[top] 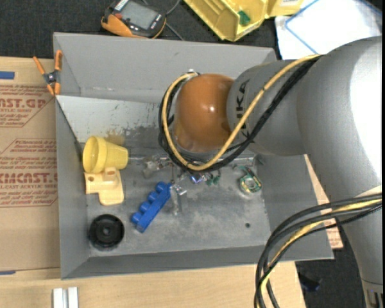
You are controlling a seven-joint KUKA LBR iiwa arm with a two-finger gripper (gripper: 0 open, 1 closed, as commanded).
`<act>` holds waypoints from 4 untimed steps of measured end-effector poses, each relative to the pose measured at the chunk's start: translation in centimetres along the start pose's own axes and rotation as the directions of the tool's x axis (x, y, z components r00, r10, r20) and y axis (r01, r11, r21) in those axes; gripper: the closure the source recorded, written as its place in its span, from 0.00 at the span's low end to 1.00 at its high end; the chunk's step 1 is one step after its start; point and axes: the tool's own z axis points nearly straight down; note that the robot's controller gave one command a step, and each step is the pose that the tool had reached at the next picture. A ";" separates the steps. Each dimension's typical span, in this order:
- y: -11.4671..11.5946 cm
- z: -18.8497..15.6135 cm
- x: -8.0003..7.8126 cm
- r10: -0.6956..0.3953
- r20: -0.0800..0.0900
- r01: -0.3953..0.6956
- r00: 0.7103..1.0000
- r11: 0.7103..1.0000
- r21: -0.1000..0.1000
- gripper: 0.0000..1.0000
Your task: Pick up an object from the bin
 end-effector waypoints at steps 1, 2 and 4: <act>-8.3 0.9 5.2 0.472 -0.001 -0.472 0.881 0.881 -0.002 1.00; -8.7 0.9 5.5 0.475 -0.001 -0.475 0.880 0.880 0.001 1.00; -8.6 -6.0 5.5 0.474 -0.005 -0.474 0.881 0.881 0.000 1.00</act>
Offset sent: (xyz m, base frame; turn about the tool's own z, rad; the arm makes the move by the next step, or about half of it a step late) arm 0.0000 0.0000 0.0000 0.0000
